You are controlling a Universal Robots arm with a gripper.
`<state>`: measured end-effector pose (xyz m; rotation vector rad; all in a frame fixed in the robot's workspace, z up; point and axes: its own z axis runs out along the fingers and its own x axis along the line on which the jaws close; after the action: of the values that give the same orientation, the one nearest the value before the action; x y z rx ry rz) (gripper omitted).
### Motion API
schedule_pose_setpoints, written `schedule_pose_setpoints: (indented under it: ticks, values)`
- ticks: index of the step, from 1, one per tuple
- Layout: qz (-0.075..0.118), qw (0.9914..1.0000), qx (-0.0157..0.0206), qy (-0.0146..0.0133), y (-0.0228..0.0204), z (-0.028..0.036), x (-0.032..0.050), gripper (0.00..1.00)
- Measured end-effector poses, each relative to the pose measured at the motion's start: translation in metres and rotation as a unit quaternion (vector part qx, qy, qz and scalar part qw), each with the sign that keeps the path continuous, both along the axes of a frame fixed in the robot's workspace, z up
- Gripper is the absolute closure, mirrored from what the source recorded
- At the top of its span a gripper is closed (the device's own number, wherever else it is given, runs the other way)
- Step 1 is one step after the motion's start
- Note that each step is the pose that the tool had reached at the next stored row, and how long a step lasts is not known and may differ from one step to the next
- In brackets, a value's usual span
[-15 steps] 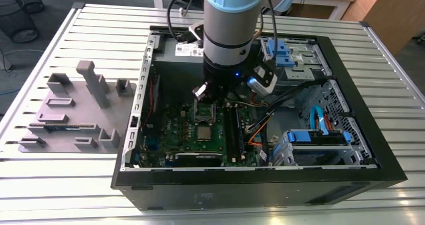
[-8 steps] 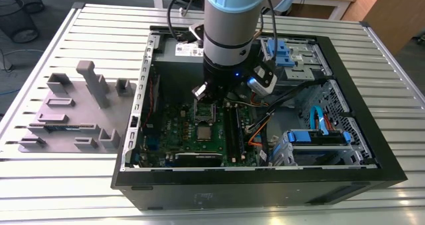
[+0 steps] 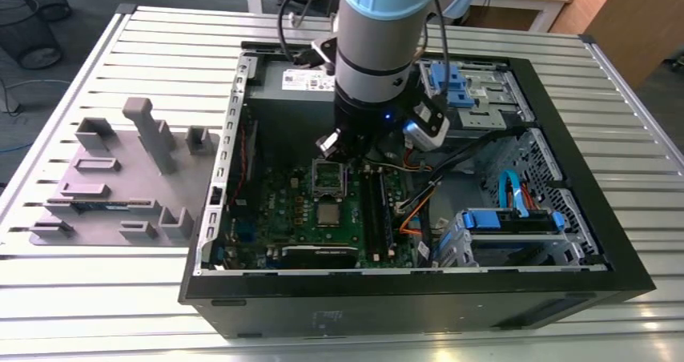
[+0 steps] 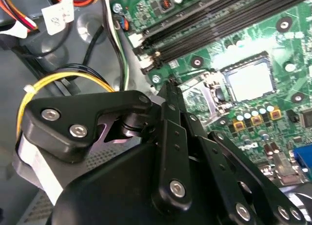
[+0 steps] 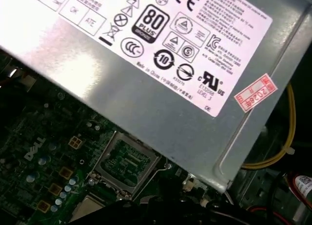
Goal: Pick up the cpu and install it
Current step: 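Close the cpu cover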
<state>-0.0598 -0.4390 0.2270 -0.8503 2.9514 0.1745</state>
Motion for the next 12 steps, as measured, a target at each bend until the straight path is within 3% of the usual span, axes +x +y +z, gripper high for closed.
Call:
schedule_pose_setpoints:
  ticks: [5,12]
  values:
    - [0.000,1.00000,-0.0005,0.0026,0.0055,-0.0045,0.0061,0.89]
    - [0.000,1.00000,-0.0006,0.0028,0.0097,-0.0121,0.0062,0.89]
